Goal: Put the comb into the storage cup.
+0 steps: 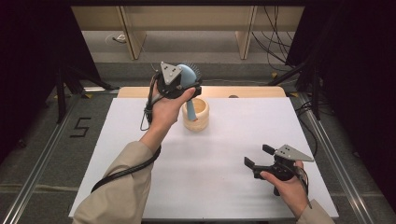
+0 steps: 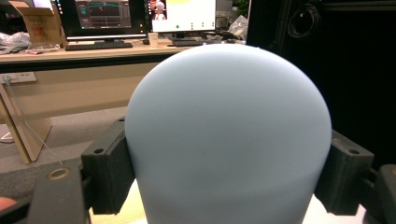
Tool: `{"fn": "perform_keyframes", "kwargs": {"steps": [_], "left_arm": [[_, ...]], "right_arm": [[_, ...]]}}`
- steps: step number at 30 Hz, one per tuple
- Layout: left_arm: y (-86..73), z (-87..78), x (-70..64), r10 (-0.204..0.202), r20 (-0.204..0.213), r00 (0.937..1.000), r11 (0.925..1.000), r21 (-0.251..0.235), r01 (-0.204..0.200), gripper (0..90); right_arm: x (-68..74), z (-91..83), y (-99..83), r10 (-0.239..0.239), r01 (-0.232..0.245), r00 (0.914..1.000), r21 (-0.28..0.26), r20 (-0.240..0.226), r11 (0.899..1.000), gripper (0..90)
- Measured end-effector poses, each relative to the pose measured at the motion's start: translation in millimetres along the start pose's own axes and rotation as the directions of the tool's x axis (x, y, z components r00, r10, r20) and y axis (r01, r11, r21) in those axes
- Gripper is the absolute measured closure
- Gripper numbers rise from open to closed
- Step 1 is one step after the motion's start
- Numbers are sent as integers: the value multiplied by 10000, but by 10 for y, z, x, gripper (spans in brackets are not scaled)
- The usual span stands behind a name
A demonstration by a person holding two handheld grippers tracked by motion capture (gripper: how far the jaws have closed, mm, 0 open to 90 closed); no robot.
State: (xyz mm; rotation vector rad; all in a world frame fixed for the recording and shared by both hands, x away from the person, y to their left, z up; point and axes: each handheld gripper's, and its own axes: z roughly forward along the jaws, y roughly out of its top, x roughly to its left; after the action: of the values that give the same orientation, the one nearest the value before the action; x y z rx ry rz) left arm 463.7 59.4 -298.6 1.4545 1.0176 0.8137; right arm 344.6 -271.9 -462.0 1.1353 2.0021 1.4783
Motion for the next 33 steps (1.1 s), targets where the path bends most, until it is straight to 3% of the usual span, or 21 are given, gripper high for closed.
{"fn": "perform_keyframes", "kwargs": {"steps": [33], "left_arm": [[33,45,13,132,35,9999,9990,-428,-130,199]], "right_arm": [[-4,-2,-1,4,-4,10000,-7,-32,10000,62]]}}
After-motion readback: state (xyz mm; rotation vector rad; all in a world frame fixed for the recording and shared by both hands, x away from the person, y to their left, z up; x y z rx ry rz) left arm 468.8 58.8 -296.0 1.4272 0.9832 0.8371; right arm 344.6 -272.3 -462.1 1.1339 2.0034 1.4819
